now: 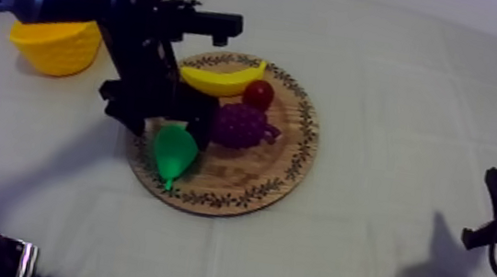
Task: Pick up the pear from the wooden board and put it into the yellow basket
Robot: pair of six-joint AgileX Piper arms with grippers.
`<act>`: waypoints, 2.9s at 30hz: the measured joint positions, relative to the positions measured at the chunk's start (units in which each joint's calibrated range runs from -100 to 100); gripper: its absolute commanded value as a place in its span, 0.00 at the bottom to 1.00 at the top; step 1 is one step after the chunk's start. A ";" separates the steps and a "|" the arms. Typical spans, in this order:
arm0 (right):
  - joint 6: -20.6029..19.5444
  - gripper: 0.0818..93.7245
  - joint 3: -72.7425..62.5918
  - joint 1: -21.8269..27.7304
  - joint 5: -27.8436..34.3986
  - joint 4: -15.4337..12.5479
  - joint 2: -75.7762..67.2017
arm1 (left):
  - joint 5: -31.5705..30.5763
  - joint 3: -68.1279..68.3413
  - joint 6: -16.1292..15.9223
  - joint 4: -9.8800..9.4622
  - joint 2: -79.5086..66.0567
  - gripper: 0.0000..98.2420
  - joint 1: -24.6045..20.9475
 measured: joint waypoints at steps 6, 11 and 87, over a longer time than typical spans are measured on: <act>0.00 0.00 0.00 0.00 0.00 0.00 0.00 | -0.41 -1.27 0.29 -0.31 3.33 0.97 0.08; 0.00 0.00 0.00 0.00 0.00 0.00 0.00 | -0.50 -2.64 0.62 -0.92 6.19 0.97 0.08; 0.00 0.00 0.00 0.00 0.00 0.00 0.00 | 20.26 -27.60 -4.11 -6.24 -6.24 0.45 -8.41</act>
